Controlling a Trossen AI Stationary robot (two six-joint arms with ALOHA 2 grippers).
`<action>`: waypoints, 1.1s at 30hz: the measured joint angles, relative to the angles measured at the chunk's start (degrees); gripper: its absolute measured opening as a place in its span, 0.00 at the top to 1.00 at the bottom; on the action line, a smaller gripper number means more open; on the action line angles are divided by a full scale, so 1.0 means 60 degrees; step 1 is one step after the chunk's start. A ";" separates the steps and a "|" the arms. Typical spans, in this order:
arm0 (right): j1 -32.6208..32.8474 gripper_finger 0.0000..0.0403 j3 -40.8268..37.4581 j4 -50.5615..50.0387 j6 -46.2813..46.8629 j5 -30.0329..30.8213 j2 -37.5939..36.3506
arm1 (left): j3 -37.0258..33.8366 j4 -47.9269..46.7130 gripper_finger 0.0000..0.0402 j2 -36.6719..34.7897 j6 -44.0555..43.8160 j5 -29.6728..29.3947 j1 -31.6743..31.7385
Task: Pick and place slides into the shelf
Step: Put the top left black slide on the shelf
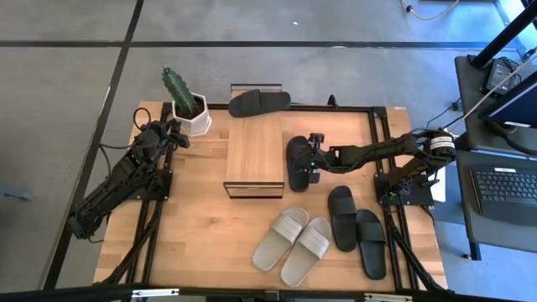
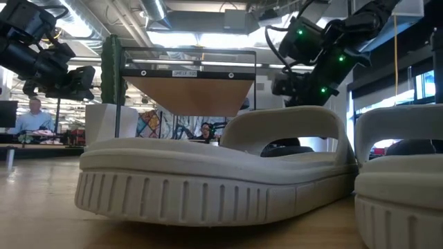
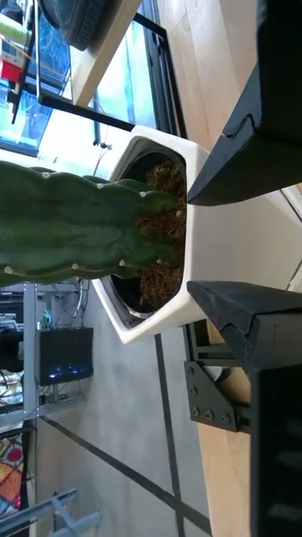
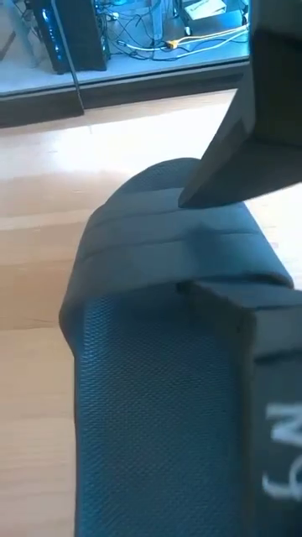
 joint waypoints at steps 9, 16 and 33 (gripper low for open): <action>-0.0348 0.92 0.0000 0.0022 0.0028 0.0000 -0.0012 | 0.0000 0.0012 0.63 -0.0002 0.0000 -0.0008 0.0002; -0.0565 0.96 0.0011 0.0238 0.0048 0.0394 -0.0025 | 0.0000 0.0076 0.63 -0.0001 0.0004 -0.0501 0.0004; -0.0641 0.97 0.0706 -0.0255 -0.2842 0.3446 -0.2659 | 0.0004 -0.0021 0.63 0.0000 0.0004 -0.0503 0.0004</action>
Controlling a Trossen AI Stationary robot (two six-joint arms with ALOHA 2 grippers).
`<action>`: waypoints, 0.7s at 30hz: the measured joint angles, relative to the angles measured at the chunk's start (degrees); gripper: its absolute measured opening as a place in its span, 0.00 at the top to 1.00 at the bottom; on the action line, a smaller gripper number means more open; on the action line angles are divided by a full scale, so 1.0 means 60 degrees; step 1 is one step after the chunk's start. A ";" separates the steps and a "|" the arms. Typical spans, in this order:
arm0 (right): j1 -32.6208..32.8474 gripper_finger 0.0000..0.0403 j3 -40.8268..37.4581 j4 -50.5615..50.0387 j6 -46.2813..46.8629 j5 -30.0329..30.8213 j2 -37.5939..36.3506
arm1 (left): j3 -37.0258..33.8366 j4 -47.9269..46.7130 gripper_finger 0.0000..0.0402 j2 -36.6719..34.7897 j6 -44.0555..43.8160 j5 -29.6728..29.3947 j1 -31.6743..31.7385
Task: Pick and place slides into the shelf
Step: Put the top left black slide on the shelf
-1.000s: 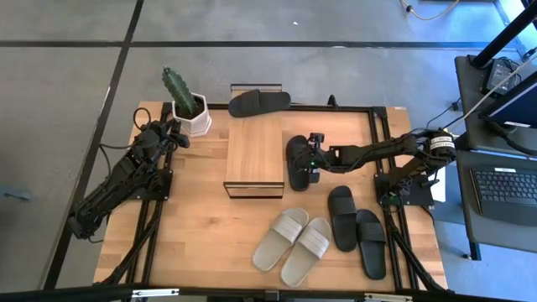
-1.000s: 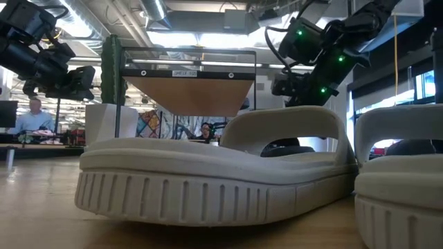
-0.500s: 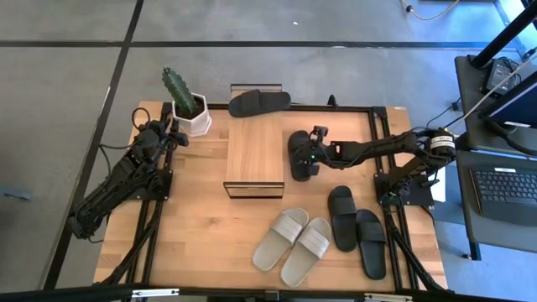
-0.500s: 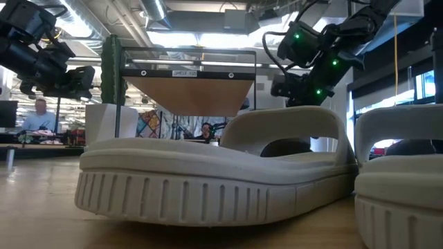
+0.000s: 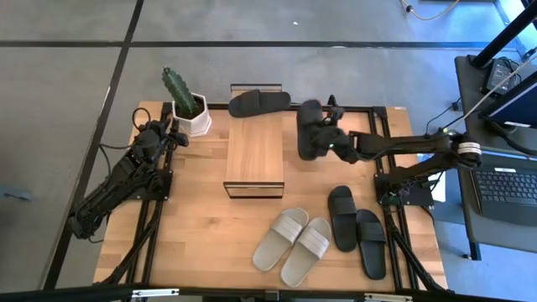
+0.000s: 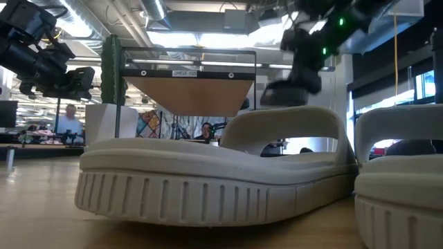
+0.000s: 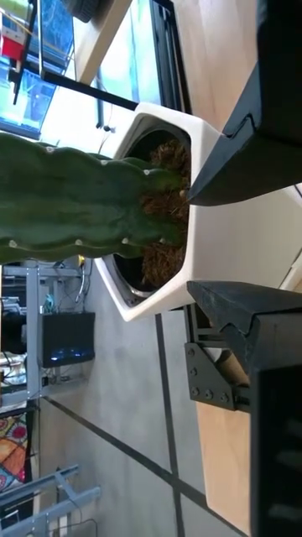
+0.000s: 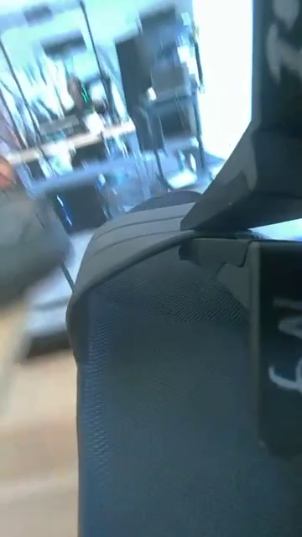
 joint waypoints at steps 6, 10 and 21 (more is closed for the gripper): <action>-0.0432 0.97 0.0842 0.1183 -0.2482 -0.2085 -0.0554 | 0.0000 -0.0003 0.63 0.0000 0.0000 0.0004 -0.0002; -0.1032 0.97 0.1526 0.1352 -0.3690 -0.5514 -0.0558 | 0.0000 -0.0002 0.63 -0.0001 0.0000 0.0004 -0.0003; -0.3004 0.97 0.3626 0.1231 -0.5466 -1.3146 0.0908 | 0.0000 0.0004 0.63 0.0000 0.0000 0.0004 0.0000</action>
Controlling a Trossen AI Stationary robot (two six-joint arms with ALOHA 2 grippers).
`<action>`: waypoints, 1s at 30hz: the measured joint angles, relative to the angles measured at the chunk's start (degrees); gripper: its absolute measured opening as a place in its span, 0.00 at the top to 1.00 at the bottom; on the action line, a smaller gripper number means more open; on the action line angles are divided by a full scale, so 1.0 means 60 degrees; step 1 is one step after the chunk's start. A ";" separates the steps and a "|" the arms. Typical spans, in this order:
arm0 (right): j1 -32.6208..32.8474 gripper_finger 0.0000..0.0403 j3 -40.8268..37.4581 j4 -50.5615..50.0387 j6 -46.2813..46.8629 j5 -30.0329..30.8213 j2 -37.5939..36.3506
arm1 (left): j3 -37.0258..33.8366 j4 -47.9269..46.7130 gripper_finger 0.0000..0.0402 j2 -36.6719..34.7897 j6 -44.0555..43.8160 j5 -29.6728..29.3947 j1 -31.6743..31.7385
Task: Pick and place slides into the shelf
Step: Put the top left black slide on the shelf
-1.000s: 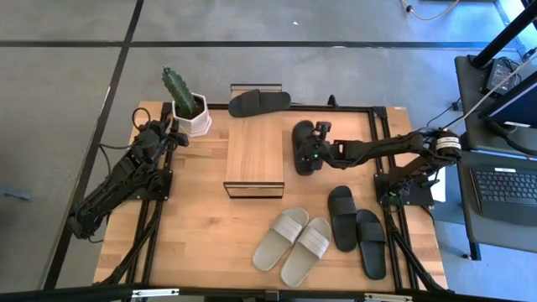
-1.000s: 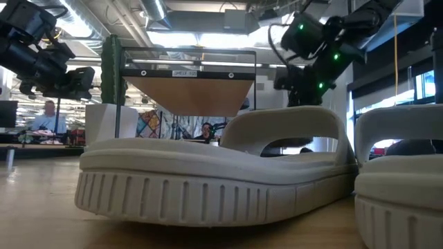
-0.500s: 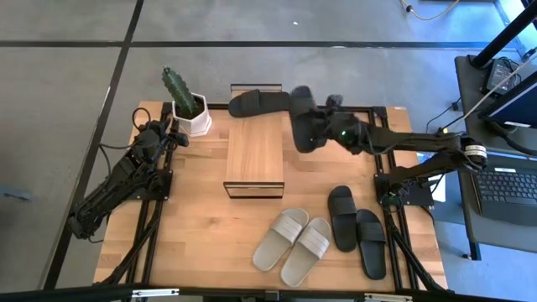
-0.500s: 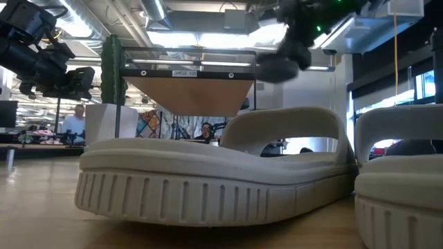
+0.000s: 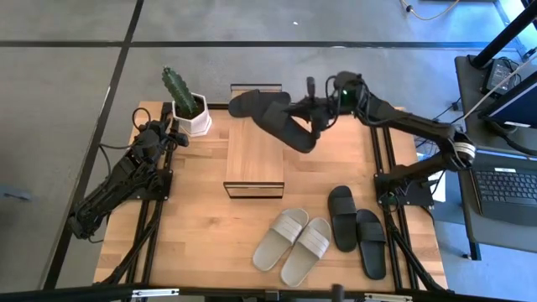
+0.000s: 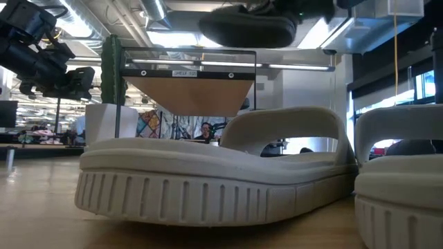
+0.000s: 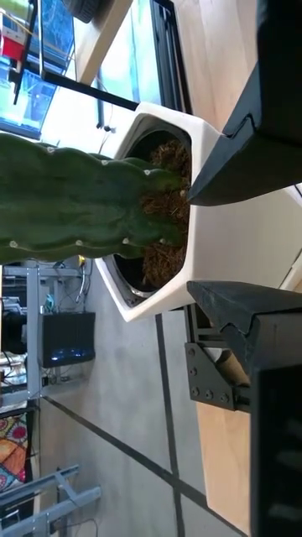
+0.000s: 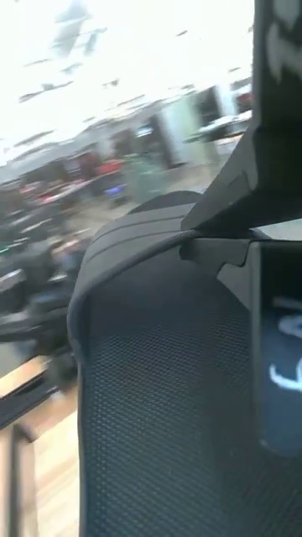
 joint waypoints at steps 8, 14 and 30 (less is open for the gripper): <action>-0.0106 0.97 0.2585 -0.1120 -0.0962 -0.1119 0.2294 | 0.0000 0.0000 0.63 -0.0004 0.0000 0.0000 -0.0004; -0.0106 0.97 0.4442 -0.2742 -0.1603 -0.1399 0.4083 | 0.0000 0.0000 0.63 -0.0002 0.0000 0.0000 0.0000; -0.0106 0.97 0.5569 -0.4221 -0.2456 -0.2271 0.5685 | 0.0000 0.0000 0.63 0.0000 0.0000 0.0000 -0.0002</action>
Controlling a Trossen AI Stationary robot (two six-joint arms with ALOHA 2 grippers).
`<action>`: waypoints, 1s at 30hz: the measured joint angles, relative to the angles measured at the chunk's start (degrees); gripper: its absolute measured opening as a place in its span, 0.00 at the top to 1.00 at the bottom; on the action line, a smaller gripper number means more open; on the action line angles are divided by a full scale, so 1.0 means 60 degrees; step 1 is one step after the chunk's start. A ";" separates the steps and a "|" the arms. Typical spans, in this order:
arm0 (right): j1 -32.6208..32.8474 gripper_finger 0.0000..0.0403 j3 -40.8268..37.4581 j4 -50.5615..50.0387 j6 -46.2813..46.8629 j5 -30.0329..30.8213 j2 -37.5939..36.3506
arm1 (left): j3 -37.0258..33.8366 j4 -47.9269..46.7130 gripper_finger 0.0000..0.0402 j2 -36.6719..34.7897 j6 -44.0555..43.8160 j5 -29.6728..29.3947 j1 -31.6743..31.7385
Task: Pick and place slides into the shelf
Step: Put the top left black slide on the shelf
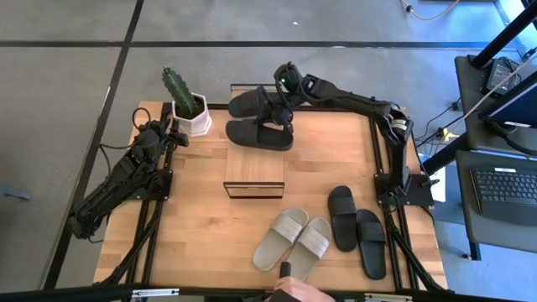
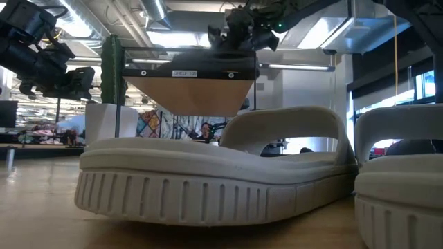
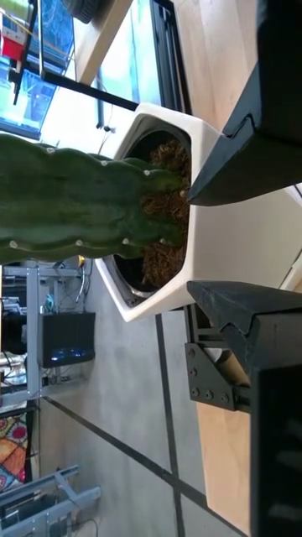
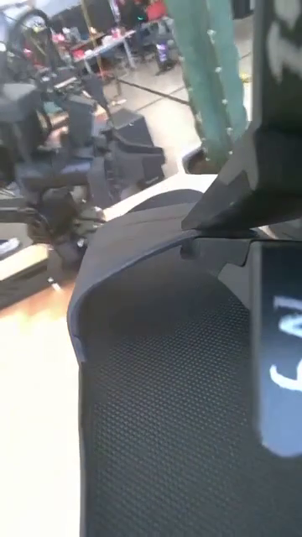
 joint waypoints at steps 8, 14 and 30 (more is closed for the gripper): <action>0.0000 0.97 0.0000 0.0168 -0.0245 -0.0601 0.0147 | 0.0000 0.0000 0.63 -0.0002 0.0000 -0.0002 0.0002; 0.0000 0.97 -0.0004 0.0382 -0.0241 -0.0546 0.0338 | 0.0000 0.0000 0.63 -0.0004 0.0000 -0.0004 -0.0001; -0.0073 0.97 -0.0249 0.0681 -0.0176 -0.0295 0.0388 | 0.0000 0.0000 0.63 0.0000 0.0000 0.0000 -0.0002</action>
